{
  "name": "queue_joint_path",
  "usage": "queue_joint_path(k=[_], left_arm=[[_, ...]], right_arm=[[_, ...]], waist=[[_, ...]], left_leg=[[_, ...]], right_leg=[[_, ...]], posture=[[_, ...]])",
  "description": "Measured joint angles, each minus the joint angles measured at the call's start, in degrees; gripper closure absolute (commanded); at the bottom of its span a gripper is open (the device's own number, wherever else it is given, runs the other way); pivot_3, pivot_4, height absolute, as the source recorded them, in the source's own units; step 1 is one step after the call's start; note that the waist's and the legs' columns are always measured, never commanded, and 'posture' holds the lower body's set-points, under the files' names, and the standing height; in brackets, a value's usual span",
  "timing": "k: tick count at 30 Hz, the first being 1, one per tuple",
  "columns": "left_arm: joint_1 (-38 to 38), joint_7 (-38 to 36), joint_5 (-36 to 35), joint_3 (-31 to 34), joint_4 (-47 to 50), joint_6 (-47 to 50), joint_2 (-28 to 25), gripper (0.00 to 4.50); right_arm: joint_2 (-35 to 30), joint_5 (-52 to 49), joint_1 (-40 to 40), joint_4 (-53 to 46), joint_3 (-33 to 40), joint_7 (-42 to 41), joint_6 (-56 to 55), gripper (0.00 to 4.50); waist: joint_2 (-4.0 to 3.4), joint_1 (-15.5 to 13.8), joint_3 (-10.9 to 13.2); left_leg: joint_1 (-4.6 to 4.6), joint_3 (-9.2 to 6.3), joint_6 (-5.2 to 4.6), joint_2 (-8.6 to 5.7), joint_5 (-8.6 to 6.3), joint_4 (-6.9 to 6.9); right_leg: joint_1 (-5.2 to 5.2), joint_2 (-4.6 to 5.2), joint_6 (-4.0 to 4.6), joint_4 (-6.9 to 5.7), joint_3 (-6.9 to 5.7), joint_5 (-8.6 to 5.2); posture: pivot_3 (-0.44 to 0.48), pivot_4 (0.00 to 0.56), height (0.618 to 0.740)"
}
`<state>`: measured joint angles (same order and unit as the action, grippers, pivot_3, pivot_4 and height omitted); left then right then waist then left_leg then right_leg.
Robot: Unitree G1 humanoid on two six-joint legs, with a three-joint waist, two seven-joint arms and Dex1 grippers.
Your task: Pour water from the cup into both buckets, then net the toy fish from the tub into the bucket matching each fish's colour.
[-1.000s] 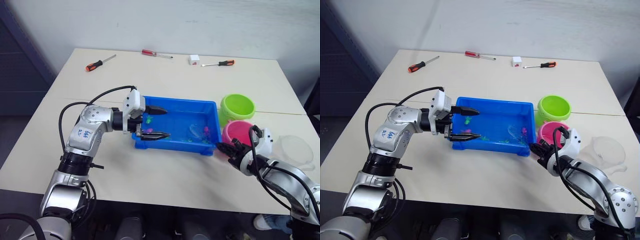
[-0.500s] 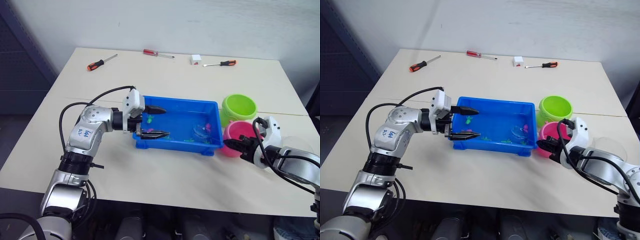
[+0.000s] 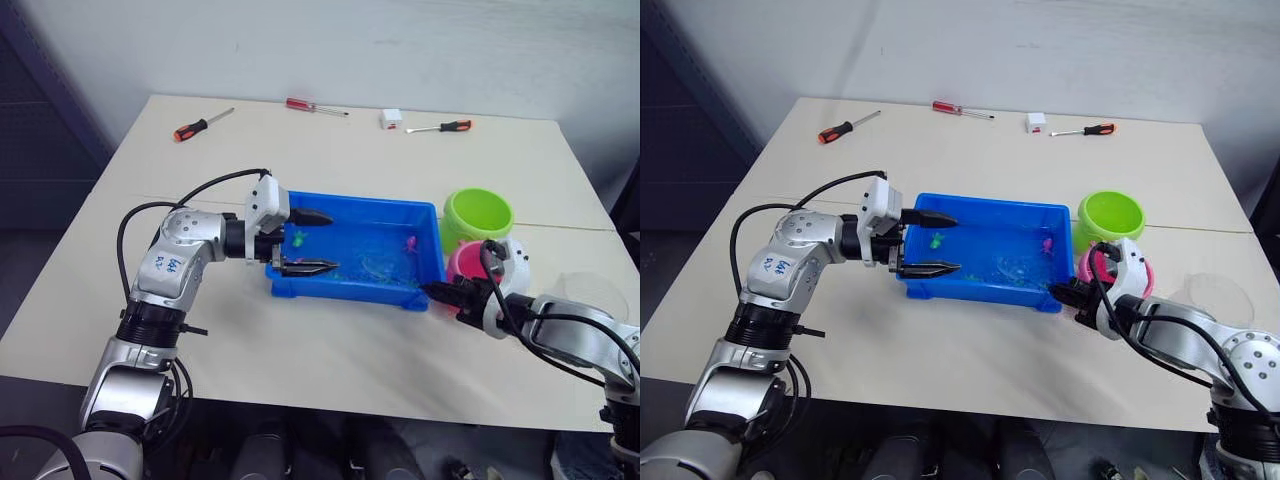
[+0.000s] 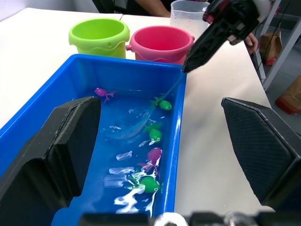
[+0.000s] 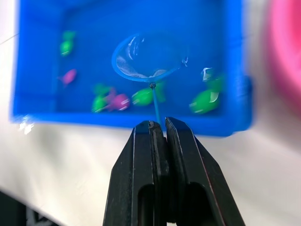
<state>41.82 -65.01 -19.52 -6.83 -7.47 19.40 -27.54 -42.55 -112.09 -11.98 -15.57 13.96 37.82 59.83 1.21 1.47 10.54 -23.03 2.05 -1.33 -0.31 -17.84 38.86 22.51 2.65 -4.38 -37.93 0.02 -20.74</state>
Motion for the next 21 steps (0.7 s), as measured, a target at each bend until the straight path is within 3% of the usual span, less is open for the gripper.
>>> queue_joint_path(k=[14,21], left_arm=[[1.32,1.21,0.21,0.06,-1.3,-0.11,0.15,0.07],[1.51,1.62,0.21,0.11,-1.93,-0.11,0.06,0.07]], right_arm=[[-3.76,0.1,-9.6,7.14,-6.7,6.61,-1.57,4.5],[-3.49,6.27,-14.17,10.65,-8.22,4.91,-2.54,4.5]], waist=[[0.0,0.05,0.0],[0.0,0.04,0.0]], left_leg=[[-0.11,-0.01,-0.04,0.0,0.02,0.05],[-0.14,-0.01,-0.05,0.0,0.02,0.04]], right_leg=[[0.04,0.01,-0.05,0.04,-0.04,0.05],[0.05,0.01,-0.06,0.05,-0.04,0.07]], posture=[[0.0,0.15,0.74],[0.0,0.15,0.74]])
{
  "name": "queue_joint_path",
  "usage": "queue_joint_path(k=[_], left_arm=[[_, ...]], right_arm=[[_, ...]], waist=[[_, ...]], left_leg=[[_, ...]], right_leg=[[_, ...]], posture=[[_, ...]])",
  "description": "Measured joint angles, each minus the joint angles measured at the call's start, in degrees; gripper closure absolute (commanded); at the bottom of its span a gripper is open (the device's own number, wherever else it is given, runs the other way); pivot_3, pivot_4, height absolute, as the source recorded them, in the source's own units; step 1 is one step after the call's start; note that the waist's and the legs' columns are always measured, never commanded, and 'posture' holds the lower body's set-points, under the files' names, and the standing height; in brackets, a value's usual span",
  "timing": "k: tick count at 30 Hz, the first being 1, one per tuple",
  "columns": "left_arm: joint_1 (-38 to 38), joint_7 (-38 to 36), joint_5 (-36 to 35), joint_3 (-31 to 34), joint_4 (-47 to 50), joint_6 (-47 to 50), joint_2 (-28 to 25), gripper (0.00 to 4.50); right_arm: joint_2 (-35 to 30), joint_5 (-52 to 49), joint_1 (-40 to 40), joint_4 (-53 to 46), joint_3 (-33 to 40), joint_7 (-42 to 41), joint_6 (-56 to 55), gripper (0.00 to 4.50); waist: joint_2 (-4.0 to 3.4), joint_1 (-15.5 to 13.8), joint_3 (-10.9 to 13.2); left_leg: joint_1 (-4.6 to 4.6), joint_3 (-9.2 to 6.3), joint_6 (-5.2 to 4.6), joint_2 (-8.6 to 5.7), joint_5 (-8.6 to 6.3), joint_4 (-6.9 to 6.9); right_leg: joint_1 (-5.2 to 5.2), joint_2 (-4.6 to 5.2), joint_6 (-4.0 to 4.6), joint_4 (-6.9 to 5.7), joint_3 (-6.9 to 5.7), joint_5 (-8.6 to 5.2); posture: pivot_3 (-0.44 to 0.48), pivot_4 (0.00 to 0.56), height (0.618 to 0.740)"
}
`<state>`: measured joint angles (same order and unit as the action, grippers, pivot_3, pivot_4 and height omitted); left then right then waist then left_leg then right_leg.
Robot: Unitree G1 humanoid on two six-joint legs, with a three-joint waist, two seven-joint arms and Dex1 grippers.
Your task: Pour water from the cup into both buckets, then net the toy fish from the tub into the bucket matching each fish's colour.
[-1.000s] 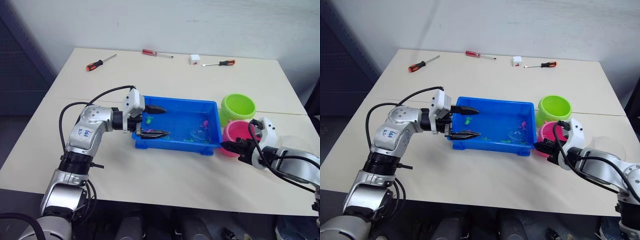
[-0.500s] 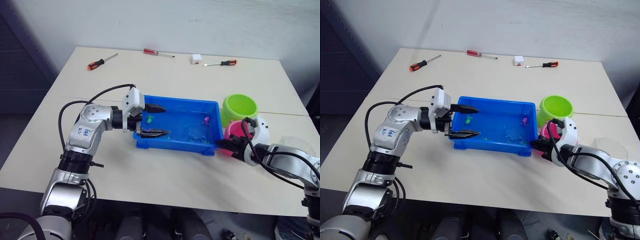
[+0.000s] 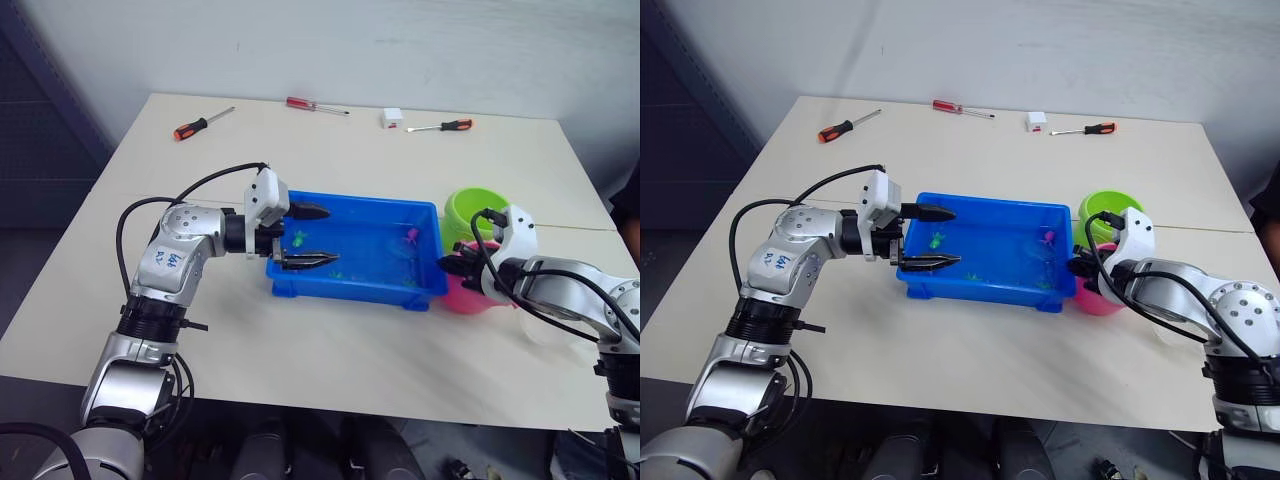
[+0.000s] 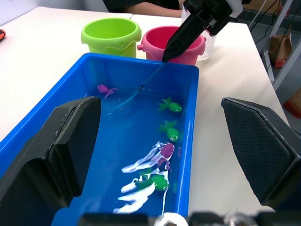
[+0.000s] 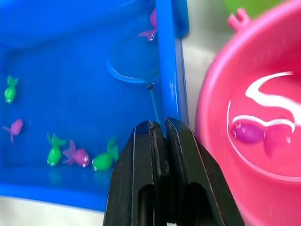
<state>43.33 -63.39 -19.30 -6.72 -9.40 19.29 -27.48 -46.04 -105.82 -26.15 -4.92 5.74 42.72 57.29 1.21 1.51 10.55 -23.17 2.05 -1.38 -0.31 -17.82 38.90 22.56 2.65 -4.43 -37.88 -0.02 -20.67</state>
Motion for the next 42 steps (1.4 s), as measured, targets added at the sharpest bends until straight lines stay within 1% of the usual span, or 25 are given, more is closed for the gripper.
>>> queue_joint_path(k=[9,13,15,17,24,29,33,37,42], left_arm=[[0.0,0.32,0.0,0.03,0.0,0.0,-0.14,0.07],[0.0,0.67,0.0,0.04,0.0,0.0,-0.14,0.07],[0.0,0.72,-0.01,0.04,0.0,0.0,-0.18,0.07],[0.01,0.74,-0.01,0.06,-0.01,0.0,-0.23,0.07],[0.04,0.72,0.02,0.12,-0.78,-0.12,-0.37,0.07],[0.17,0.66,0.09,0.06,-2.49,-0.54,0.01,0.07],[0.81,0.27,0.09,-0.03,-2.79,-0.56,0.45,0.07],[1.45,-0.54,0.08,-0.04,-3.04,-0.52,0.76,0.07],[1.83,-1.41,-0.6,-0.1,-3.88,1.04,2.04,0.07]], right_arm=[[1.91,12.67,-3.02,2.25,-1.06,-8.05,1.59,4.5],[1.71,22.65,-4.03,1.28,-3.36,-16.06,1.94,4.5],[0.15,28.1,-3.62,-0.68,-5.0,-21.05,2.01,4.5],[-1.55,33.35,-1.99,-3.85,-5.87,-25.78,1.99,4.5],[-2.7,45.16,4.6,-12.77,-5.45,-34.81,0.98,4.5],[-1.48,50.56,9.19,-18.6,-3.77,-38.67,-1.22,4.5],[0.01,55.36,15.46,-23.29,-1.55,-40.85,-4.54,4.5],[2.19,57.53,19.2,-26.92,1.57,-42.34,-6.13,4.5],[3.19,57.09,23.17,-33.98,6.65,-44.02,-6.26,4.5]], waist=[[0.0,-0.05,0.0],[0.0,-0.03,0.0],[0.0,-0.04,0.0],[0.0,-0.13,0.0],[0.0,-0.41,0.0],[0.0,-0.35,0.0],[0.0,-0.43,0.0],[0.0,-0.56,0.0],[0.0,-0.84,0.0]], left_leg=[[-0.02,0.0,-0.02,0.0,-0.01,0.0],[-0.01,0.01,-0.04,0.0,0.0,0.03],[-0.02,0.01,-0.04,0.0,0.0,0.02],[-0.03,0.0,-0.05,0.0,-0.01,-0.02],[-0.04,0.01,-0.06,0.0,-0.01,-0.02],[-0.03,0.01,-0.05,0.0,-0.01,-0.01],[-0.03,0.02,-0.04,-0.01,-0.01,-0.02],[-0.02,0.03,-0.03,-0.01,0.0,0.0],[-0.01,0.02,-0.02,-0.01,0.01,0.0]], right_leg=[[0.0,0.02,-0.01,0.01,0.0,0.01],[0.0,0.02,0.0,0.01,0.01,0.08],[0.01,0.01,0.0,0.02,0.01,0.08],[0.01,0.02,0.0,0.05,0.0,0.08],[0.02,0.02,-0.01,0.08,0.0,0.09],[0.03,0.02,-0.02,0.04,0.01,0.09],[0.04,0.02,-0.02,0.04,0.01,0.09],[0.04,0.02,-0.03,0.01,0.02,0.1],[0.03,0.01,-0.03,0.01,0.02,0.1]], posture=[[0.0,0.15,0.74],[0.0,0.15,0.74],[0.0,0.15,0.74],[0.0,0.15,0.74],[0.0,0.15,0.74],[0.0,0.15,0.74],[0.0,0.15,0.74],[0.0,0.15,0.74],[0.0,0.15,0.74]])
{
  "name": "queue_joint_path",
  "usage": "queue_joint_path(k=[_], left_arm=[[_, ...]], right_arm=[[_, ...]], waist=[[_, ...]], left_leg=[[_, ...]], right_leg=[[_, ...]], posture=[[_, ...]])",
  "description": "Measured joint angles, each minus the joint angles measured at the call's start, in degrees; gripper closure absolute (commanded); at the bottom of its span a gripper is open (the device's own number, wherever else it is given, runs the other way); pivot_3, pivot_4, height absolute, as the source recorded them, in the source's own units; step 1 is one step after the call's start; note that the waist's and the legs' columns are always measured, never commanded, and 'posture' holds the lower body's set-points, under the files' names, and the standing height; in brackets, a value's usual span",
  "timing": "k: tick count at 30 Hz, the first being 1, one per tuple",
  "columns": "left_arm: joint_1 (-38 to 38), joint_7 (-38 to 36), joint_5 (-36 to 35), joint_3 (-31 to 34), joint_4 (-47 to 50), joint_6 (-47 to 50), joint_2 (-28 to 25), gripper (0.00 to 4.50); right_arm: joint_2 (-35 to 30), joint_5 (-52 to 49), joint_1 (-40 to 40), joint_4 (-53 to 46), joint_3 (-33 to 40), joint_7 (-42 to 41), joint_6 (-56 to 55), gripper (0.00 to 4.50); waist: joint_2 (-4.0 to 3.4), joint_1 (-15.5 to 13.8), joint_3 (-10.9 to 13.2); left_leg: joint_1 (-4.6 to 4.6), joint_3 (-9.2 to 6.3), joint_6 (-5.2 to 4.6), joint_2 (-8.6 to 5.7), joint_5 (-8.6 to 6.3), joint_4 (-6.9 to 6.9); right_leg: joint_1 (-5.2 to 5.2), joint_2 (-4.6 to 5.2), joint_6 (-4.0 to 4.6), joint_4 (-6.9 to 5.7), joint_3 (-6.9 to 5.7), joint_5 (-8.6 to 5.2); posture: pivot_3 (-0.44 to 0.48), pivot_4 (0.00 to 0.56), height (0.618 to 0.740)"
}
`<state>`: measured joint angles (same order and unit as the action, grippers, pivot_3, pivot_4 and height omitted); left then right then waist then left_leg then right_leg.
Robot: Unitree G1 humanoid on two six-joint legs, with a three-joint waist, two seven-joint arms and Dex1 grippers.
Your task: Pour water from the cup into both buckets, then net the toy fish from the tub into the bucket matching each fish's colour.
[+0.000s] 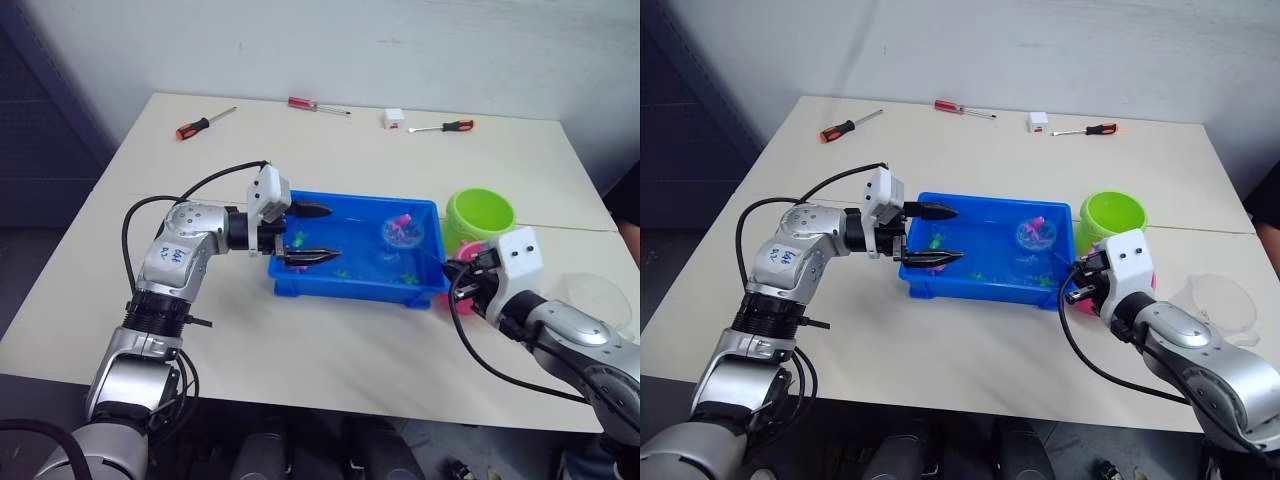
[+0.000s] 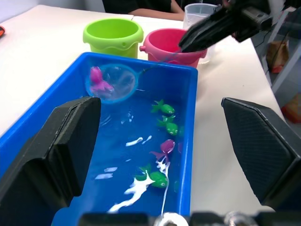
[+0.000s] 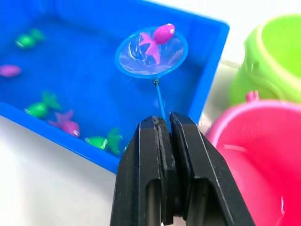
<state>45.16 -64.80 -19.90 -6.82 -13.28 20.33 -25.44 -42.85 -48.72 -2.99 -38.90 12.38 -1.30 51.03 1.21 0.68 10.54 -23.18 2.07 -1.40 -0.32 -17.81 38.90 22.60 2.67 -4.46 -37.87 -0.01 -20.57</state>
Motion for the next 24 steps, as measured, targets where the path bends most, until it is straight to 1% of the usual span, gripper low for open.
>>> queue_joint_path(k=[3,5,10,14,15,17,19,20,24], left_arm=[[0.04,-0.9,-0.33,-0.25,-0.03,1.02,1.18,0.07],[0.05,-1.24,-0.45,-0.56,-0.1,1.2,2.51,0.07],[-0.3,-2.85,-1.58,-1.05,-0.57,1.72,5.43,0.07],[0.84,-4.16,-1.75,-1.51,-2.01,1.43,6.93,0.07],[1.17,-4.31,-1.74,-1.62,-2.5,1.3,7.05,0.07],[2.35,-4.85,-1.66,-1.7,-4.06,0.75,7.55,0.07],[3.61,-5.4,-1.54,-1.77,-5.75,0.07,8.14,0.07],[4.08,-5.66,-1.4,-1.85,-6.36,-0.44,8.54,0.07],[4.77,-6.12,-1.01,-2.21,-8.15,-1.27,9.15,0.07]], right_arm=[[1.0,-1.22,3.82,-4.23,2.72,-0.8,0.1,4.5],[2.78,-2.07,6.58,-7.1,5.5,-0.24,0.03,4.5],[5.93,-3.3,18.47,-14.12,17.33,0.66,-2.16,4.5],[8.27,-2.5,26.29,-15.35,23.86,-0.39,-5.19,4.5],[8.54,-2.01,27.21,-15.43,24.66,-0.51,-5.64,4.5],[9.22,-0.01,30.91,-15.64,27.45,-1.09,-6.99,4.5],[8.94,4.11,34.64,-15.76,29.48,-2.57,-8.86,4.5],[7.73,7.13,36.79,-15.79,29.61,-3.68,-10.2,4.5],[5.12,18.32,41.15,-15.86,28.51,-6.81,-15.41,4.5]], waist=[[-0.02,-0.49,-0.01],[-0.02,-0.63,-0.01],[-0.02,-1.19,-0.01],[-0.02,-0.76,-0.02],[-0.02,-0.74,-0.02],[-0.05,-0.63,-0.03],[-0.09,-0.61,-0.06],[-0.12,-0.58,-0.07],[-0.16,-0.64,-0.1]], left_leg=[[-0.01,0.0,0.0,0.0,0.0,0.0],[-0.01,0.01,0.0,-0.01,0.0,0.0],[-0.02,0.01,-0.01,-0.02,-0.01,0.0],[0.11,0.04,0.03,-0.03,0.02,0.03],[0.13,0.04,0.04,-0.03,0.02,0.03],[0.14,0.05,0.05,-0.03,0.03,0.02],[0.15,0.06,0.05,-0.03,0.03,0.02],[0.16,0.08,0.05,-0.03,0.03,0.03],[0.2,0.1,0.06,-0.03,0.03,0.02]], right_leg=[[0.0,0.0,0.0,0.01,0.01,0.0],[-0.01,0.0,0.0,0.02,0.01,0.0],[-0.04,0.0,-0.01,0.05,0.02,0.01],[-0.08,-0.05,-0.02,-0.07,0.08,0.01],[-0.08,-0.05,-0.02,-0.07,0.08,0.01],[-0.08,-0.07,-0.02,-0.07,0.11,0.01],[-0.08,-0.09,-0.02,-0.06,0.12,0.01],[-0.08,-0.1,-0.02,-0.07,0.16,0.01],[-0.07,-0.13,-0.02,-0.03,0.18,0.01]], posture=[[0.0,0.15,0.74],[0.0,0.15,0.74],[0.0,0.15,0.74],[0.0,0.15,0.74],[0.0,0.15,0.74],[0.0,0.15,0.74],[0.0,0.15,0.74],[0.0,0.15,0.74],[0.0,0.15,0.74]])
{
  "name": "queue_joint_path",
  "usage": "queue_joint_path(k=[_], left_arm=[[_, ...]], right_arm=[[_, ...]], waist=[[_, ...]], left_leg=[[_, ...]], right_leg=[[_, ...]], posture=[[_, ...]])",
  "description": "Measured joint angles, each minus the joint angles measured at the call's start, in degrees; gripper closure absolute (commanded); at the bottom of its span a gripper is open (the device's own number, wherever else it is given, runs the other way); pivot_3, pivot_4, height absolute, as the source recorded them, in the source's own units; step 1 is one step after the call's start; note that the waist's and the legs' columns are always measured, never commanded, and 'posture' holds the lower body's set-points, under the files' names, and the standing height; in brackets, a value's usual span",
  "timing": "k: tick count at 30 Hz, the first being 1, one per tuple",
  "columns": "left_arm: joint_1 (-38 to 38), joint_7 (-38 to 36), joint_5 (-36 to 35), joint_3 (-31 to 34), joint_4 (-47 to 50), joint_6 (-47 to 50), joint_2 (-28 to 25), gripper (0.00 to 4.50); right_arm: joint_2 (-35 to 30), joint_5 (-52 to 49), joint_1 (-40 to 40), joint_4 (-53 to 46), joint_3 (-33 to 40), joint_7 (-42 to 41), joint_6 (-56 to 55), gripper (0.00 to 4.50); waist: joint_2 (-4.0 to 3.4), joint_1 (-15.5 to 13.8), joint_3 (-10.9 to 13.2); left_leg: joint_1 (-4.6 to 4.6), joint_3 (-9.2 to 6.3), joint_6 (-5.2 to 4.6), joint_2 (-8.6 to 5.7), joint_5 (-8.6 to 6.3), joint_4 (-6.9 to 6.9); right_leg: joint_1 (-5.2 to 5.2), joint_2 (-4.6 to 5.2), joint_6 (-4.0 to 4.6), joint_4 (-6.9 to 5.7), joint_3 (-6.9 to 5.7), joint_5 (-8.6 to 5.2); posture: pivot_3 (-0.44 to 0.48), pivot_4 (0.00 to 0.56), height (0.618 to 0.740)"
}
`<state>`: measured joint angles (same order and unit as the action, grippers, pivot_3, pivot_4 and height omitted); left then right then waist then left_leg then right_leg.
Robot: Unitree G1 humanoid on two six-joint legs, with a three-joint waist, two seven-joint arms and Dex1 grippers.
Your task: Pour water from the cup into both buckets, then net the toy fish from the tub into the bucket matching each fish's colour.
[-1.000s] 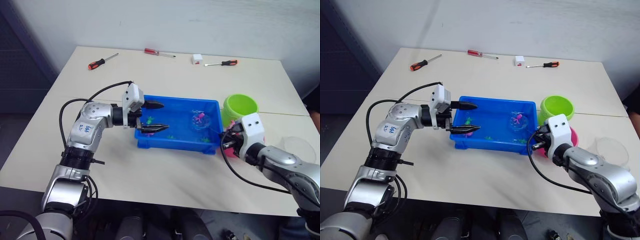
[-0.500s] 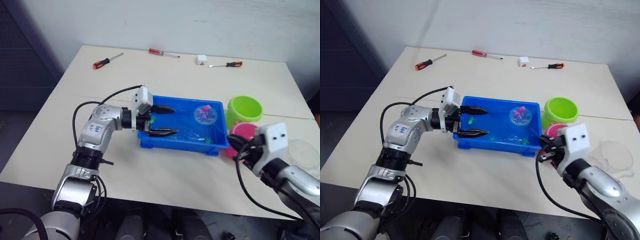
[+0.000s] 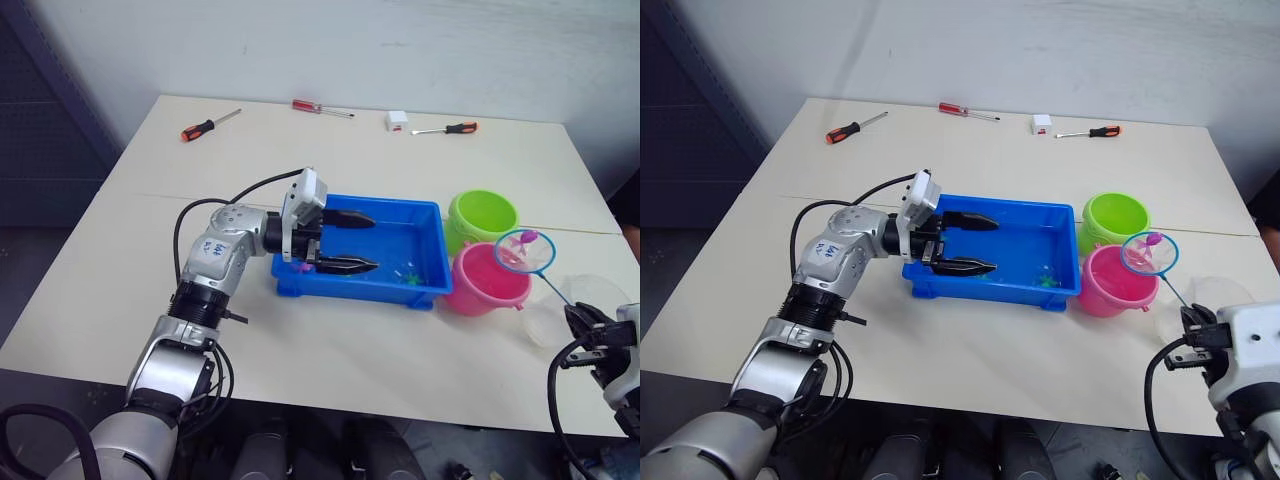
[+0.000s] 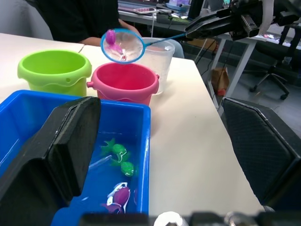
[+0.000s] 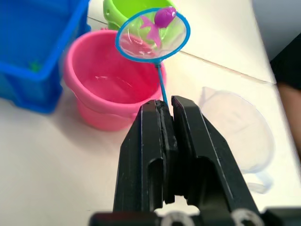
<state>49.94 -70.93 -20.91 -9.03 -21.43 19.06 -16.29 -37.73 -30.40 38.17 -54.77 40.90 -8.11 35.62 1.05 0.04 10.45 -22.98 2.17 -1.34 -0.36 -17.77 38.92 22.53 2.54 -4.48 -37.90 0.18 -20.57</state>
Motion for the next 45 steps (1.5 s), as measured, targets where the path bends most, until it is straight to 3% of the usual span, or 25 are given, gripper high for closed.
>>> queue_joint_path(k=[6,14,19,25,29,34,41,45], left_arm=[[0.36,-0.62,0.6,-0.02,-1.88,-0.93,0.16,0.07],[1.16,-0.98,1.23,0.0,-2.94,-2.32,0.27,0.07],[0.98,-0.82,2.11,-0.06,-3.64,-3.24,0.15,0.07],[-2.18,0.56,4.19,-0.08,-3.42,-4.02,-2.18,0.07],[-5.19,0.77,3.71,0.94,-0.36,-0.77,-6.06,0.07],[-10.79,1.99,3.53,2.99,5.49,1.47,-11.62,0.07],[-16.26,4.95,3.19,7.18,12.28,7.33,-21.09,0.07],[-18.83,6.19,1.66,9.98,16.76,11.05,-23.4,0.07]], right_arm=[[-4.23,29.23,10.32,0.75,-2.73,-4.38,-13.89,4.5],[-4.15,51.06,12.45,6.72,-1.4,-9.61,-31.81,4.5],[-0.86,47.8,4.43,9.15,0.62,-12.07,-32.33,4.5],[-1.56,24.14,-10.56,6.66,-2.48,-21.79,-20.2,4.5],[-8.68,16.09,-24.72,8.21,-10.61,-25.5,-8.8,4.5],[-13.35,15.0,-39.62,13.12,-24.29,-25.73,0.42,4.5],[-10.85,15.89,-53.56,17.98,-39.38,-25.3,7.15,4.5],[-8.66,16.01,-56.35,18.92,-45.37,-25.42,8.96,4.5]], waist=[[-0.06,-0.1,-0.03],[-0.06,-0.06,-0.03],[-0.06,0.1,-0.03],[-0.15,0.41,-0.08],[-0.13,1.12,-0.08],[-0.15,1.05,-0.09],[-0.16,1.02,-0.09],[-0.16,1.09,-0.1]], left_leg=[[0.01,0.03,0.03,-0.02,0.01,0.01],[0.1,0.07,0.07,-0.04,0.02,0.01],[0.21,0.12,0.08,-0.04,0.02,0.03],[0.77,0.12,0.16,0.0,0.05,-0.08],[0.86,0.11,0.11,0.01,0.03,-0.03],[0.79,0.0,0.16,0.01,0.06,-0.26],[0.43,0.03,0.16,0.0,0.06,-0.16],[0.4,0.02,0.13,0.0,0.04,-0.17]], right_leg=[[0.01,-0.02,0.0,0.02,0.05,0.0],[-0.01,-0.03,0.0,0.02,0.09,0.0],[-0.06,-0.02,0.0,-0.06,0.15,0.0],[-0.5,-0.04,0.04,-0.1,0.16,-0.02],[-0.61,0.0,0.07,-0.07,0.16,-0.01],[-0.5,0.04,0.13,-0.04,0.07,-0.03],[-0.12,0.07,0.13,-0.11,0.09,-0.03],[-0.13,0.1,0.12,-0.12,0.08,-0.03]], posture=[[0.0,0.15,0.74],[0.0,0.15,0.74],[0.0,0.15,0.74],[0.0,0.15,0.74],[0.0,0.15,0.74],[0.0,0.15,0.74],[0.0,0.15,0.74],[0.0,0.15,0.74]])
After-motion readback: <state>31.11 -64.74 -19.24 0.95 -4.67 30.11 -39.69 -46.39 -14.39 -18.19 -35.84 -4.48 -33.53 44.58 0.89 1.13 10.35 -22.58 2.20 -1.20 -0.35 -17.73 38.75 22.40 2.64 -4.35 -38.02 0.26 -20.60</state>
